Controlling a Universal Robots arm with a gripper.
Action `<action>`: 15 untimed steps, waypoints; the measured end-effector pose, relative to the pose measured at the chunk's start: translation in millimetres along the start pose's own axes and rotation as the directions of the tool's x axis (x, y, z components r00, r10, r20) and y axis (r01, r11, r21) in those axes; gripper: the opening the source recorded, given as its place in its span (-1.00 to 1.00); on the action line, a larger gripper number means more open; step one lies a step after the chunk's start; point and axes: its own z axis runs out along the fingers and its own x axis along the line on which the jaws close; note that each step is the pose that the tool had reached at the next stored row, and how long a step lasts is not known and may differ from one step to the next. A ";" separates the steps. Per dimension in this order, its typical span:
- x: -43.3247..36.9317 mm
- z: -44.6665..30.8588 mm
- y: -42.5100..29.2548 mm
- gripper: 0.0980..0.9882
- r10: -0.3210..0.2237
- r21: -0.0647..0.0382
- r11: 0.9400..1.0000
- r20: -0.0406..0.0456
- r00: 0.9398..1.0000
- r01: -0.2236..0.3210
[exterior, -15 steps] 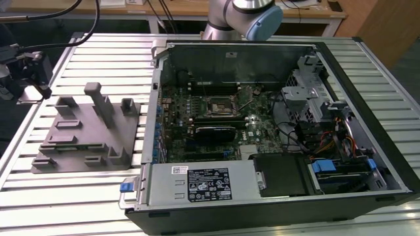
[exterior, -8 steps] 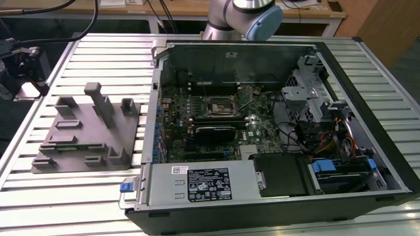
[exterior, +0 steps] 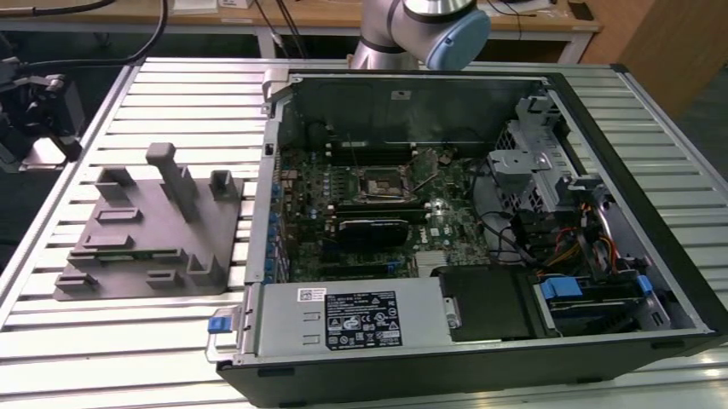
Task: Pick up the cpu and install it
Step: 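Pick up the cpu and move it towards the insertion slot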
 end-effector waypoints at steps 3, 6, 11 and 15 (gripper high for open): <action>0.0 -3.2 0.2 0.00 0.000 0.000 1.000 0.000 1.000 0.000; -0.1 -6.3 0.4 0.00 0.000 0.000 1.000 0.000 1.000 0.000; -0.1 -10.9 0.7 0.00 0.000 0.000 1.000 0.000 1.000 0.000; -0.1 -15.1 0.9 0.00 0.000 0.000 1.000 0.000 1.000 0.000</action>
